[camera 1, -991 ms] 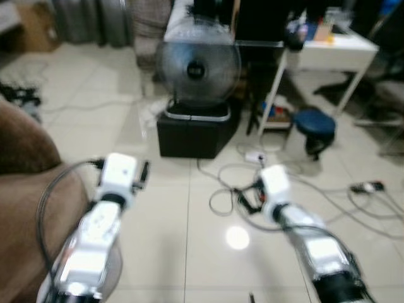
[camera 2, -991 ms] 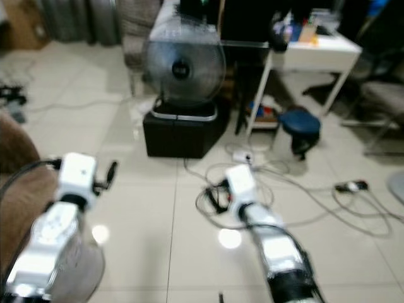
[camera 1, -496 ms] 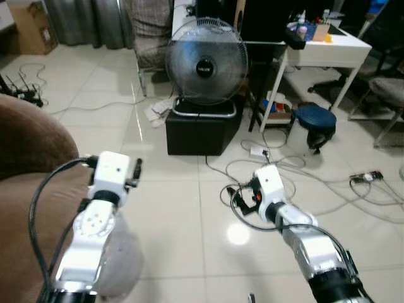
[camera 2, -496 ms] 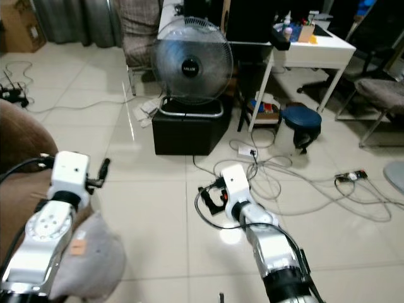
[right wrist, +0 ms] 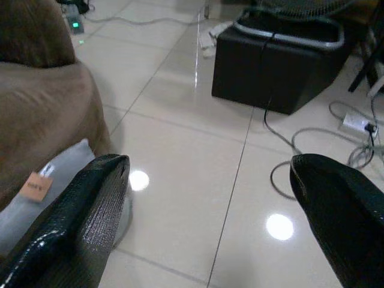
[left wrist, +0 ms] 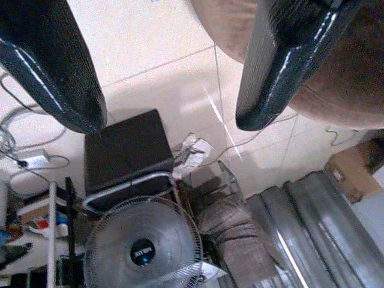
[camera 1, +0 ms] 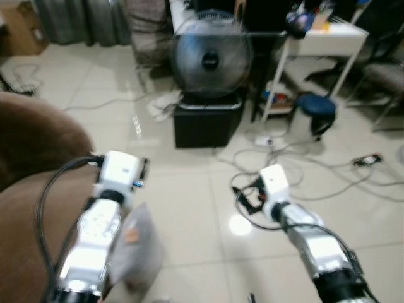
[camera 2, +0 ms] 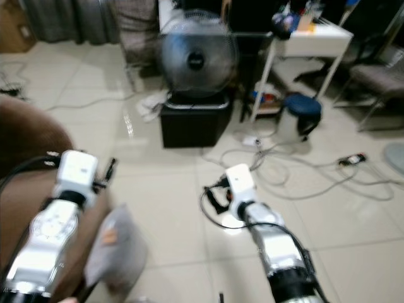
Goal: Move the pillow to the sofa from floor
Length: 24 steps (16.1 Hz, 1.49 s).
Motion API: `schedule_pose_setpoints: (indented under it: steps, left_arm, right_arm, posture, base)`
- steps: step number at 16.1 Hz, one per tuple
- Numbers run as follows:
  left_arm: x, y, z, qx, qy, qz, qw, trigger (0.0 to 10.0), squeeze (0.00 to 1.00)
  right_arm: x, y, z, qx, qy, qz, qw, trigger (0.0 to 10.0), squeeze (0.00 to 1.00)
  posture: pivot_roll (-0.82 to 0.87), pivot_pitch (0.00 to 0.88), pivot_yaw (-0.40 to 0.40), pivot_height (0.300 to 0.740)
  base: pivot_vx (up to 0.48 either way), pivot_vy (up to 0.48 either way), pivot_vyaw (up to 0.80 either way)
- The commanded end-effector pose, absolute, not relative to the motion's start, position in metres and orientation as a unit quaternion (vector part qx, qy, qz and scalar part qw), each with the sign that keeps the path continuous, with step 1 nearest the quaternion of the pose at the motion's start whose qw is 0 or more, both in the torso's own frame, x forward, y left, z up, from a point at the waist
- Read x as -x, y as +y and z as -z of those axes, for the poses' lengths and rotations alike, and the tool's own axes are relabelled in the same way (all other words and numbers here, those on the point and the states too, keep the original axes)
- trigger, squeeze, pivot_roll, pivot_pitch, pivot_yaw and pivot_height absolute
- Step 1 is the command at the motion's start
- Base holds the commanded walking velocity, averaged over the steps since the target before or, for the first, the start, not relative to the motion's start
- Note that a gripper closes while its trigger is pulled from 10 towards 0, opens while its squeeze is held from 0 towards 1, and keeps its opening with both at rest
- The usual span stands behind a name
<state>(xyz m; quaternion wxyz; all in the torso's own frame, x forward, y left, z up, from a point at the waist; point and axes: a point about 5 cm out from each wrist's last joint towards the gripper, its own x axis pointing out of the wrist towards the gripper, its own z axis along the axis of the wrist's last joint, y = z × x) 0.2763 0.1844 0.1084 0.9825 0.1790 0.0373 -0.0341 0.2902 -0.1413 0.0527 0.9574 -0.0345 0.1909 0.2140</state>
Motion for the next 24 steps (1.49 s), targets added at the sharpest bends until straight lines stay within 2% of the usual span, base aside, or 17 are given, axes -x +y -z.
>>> schedule_pose_setpoints:
  steps: [1, 5, 8, 24]
  left_arm:
    - [-0.2771, 0.181, -0.1113, -0.182, 0.029, 0.043, 0.982, 10.0, 0.0]
    - [-0.2765, 0.1808, -0.1099, -0.181, 0.03, 0.043, 0.982, 10.0, 0.0]
    - [-0.2765, 0.181, -0.1094, -0.166, 0.031, 0.042, 0.985, 10.0, 0.0]
    - [-0.2755, 0.1831, -0.1088, -0.164, 0.035, 0.045, 0.985, 10.0, 0.0]
  right_arm:
    - [-0.293, -0.1438, -0.0572, 0.033, 0.183, -0.209, 0.96, 10.0, 0.0]
    - [-0.2935, -0.1442, -0.0575, 0.036, 0.183, -0.207, 0.96, 10.0, 0.0]
    - [-0.2941, -0.1446, -0.0583, 0.037, 0.182, -0.205, 0.961, 10.0, 0.0]
    - [-0.2915, -0.1445, -0.0555, 0.032, 0.186, -0.202, 0.961, 10.0, 0.0]
  posture:
    - [0.1, 0.0, -0.011, 0.74]
    - [0.1, 0.0, -0.013, 0.74]
    - [0.1, 0.0, -0.013, 0.74]
    - [0.1, 0.0, -0.016, 0.74]
  base:
    - [0.0, -0.48, 0.0]
    - [0.0, -0.48, 0.0]
    - [0.0, -0.106, 0.0]
    - [0.0, 0.475, -0.03]
